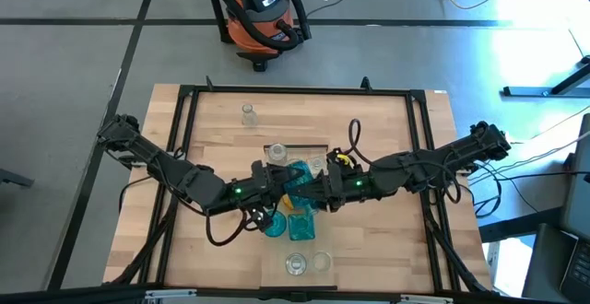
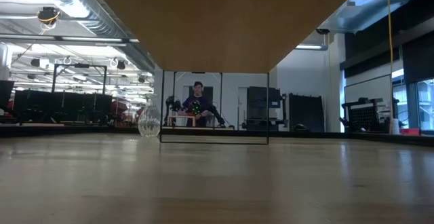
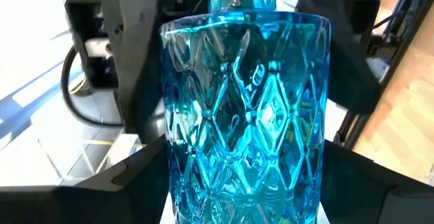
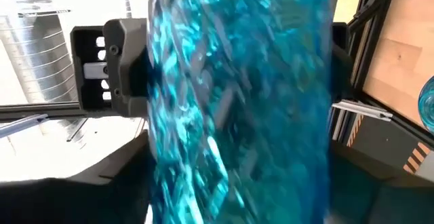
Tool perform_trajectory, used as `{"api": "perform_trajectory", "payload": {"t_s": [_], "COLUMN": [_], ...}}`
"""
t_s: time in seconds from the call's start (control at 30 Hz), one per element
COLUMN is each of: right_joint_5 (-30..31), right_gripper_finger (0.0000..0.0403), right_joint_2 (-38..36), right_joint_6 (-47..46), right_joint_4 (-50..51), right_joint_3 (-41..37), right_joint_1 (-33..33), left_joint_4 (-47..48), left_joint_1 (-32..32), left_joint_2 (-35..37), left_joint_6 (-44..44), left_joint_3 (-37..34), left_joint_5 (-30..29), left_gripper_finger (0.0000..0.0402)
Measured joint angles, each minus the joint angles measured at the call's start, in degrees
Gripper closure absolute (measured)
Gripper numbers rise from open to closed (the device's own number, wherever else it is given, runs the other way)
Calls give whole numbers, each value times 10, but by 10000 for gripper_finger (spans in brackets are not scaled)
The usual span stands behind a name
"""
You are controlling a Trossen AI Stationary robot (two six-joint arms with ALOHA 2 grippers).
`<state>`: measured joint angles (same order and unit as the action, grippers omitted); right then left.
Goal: Sort vases onto shelf
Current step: Put the blue vase on the shelf aligned with the other blue vases
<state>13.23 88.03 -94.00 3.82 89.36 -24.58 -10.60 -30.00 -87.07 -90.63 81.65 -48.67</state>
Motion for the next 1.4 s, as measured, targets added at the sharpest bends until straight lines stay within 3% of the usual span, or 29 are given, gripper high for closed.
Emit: {"api": "perform_trajectory", "payload": {"t_s": [0.17, 0.43, 0.53, 0.73, 0.93, 1.1, 1.27, 1.4], "right_joint_5": [1, 1, 2, 0, 38, 31, 42, 42], "right_gripper_finger": [51, 43, 42, 42, 66, 84, 87, 87], "right_joint_2": [0, -4, -12, -46, -70, -59, -54, -54], "right_joint_6": [3, 17, 57, 232, 449, 652, 793, 888], "right_joint_4": [-11, -12, -10, -11, -18, -101, -132, -162], "right_joint_3": [0, 0, 0, 0, 0, 0, 0, 0], "right_joint_1": [0, -1, -1, -2, -2, -2, -2, -2], "left_joint_4": [-8, -7, -9, -9, -4, -2, 41, 110], "left_joint_1": [-3, -14, -19, -38, -55, -52, -47, -27], "left_joint_2": [0, 0, 2, 9, 9, 9, 9, 9], "left_joint_6": [-3, -23, 15, 176, 341, 506, 650, 812], "left_joint_3": [0, 0, 0, 11, 43, 72, 104, 113], "left_joint_5": [-12, -30, -59, -110, -132, -97, -80, 23], "left_gripper_finger": [112, 112, 112, 112, 112, 112, 112, 112]}}
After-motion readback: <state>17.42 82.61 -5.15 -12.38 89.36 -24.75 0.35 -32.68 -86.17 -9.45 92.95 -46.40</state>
